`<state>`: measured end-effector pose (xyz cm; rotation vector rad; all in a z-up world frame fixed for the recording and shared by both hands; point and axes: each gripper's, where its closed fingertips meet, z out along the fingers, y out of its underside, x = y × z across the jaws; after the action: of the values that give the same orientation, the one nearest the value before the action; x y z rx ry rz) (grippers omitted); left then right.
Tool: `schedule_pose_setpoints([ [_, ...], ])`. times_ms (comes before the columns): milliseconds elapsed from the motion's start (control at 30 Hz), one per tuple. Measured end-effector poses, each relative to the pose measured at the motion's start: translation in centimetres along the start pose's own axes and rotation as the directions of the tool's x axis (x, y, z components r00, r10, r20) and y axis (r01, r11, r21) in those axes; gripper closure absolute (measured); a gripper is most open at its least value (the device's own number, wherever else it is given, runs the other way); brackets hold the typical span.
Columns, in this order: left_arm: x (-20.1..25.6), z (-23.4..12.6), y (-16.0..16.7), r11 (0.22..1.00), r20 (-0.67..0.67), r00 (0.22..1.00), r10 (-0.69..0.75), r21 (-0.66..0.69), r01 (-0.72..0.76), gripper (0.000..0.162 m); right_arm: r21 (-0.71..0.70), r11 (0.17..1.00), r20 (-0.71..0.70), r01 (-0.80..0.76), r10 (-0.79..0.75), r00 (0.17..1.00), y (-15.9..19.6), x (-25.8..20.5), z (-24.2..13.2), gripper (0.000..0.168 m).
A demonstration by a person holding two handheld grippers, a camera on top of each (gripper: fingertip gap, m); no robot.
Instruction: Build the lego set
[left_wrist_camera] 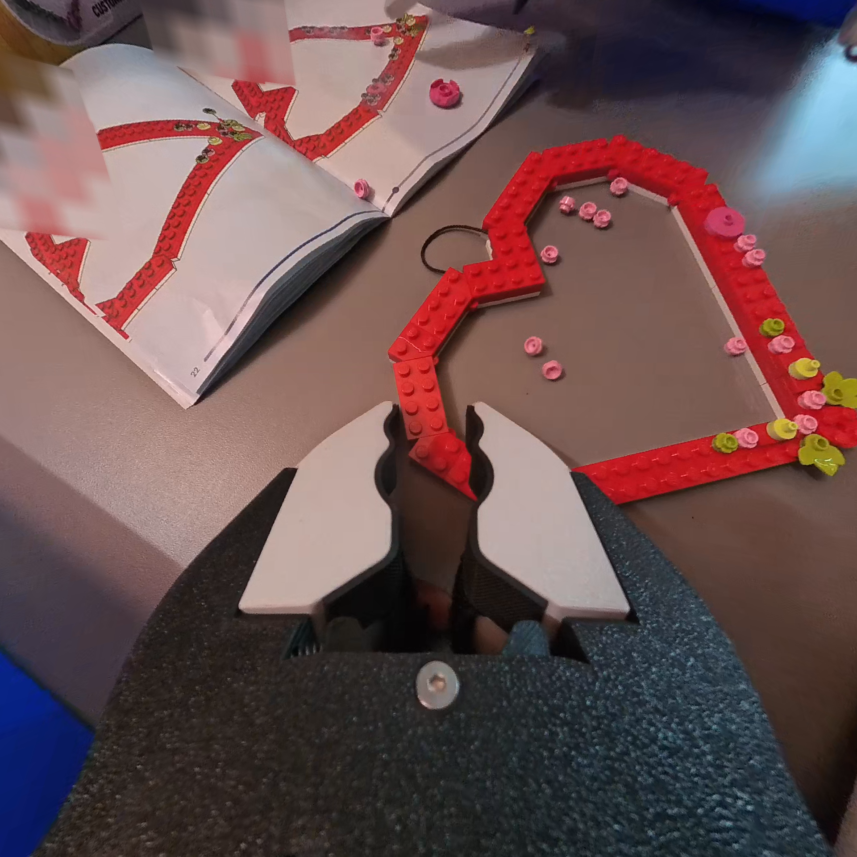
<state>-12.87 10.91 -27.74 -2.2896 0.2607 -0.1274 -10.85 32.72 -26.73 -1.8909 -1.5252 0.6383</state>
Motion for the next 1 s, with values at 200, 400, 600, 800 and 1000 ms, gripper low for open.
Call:
schedule_pose_setpoints([
  [200, 0.0, 0.0, 0.0, 1.000, -0.001, 1.000, -0.001, 0.000, 0.001, 0.135, -0.011, 1.000, 0.044, 0.022, -0.021, 0.999, 0.5, -0.2, 1.8, 0.161],
  [400, 0.0, 0.0, 0.0, 1.000, -0.002, 1.000, -0.002, 0.000, 0.002, 0.135, 0.144, 0.983, 0.429, 0.110, -0.162, 0.889, -0.8, -8.6, -4.2, 0.161],
  [600, 0.0, 0.0, 0.0, 1.000, -0.001, 1.000, -0.001, 0.000, 0.001, 0.135, -0.013, 0.884, 0.659, 0.468, -0.345, 0.668, 6.8, -16.6, -6.9, 0.136],
  [800, 0.0, 0.0, 0.0, 1.000, 0.001, 1.000, 0.000, 0.000, 0.000, 0.135, 0.128, 0.915, 0.579, 0.382, -0.382, 0.721, 3.3, -15.7, -6.9, 0.141],
  [1000, 0.0, 0.0, 0.0, 1.000, 0.003, 1.000, 0.003, 0.001, -0.003, 0.135, 0.160, 0.936, 0.290, 0.314, -0.349, 0.891, -1.8, -9.9, -1.6, 0.155],
])
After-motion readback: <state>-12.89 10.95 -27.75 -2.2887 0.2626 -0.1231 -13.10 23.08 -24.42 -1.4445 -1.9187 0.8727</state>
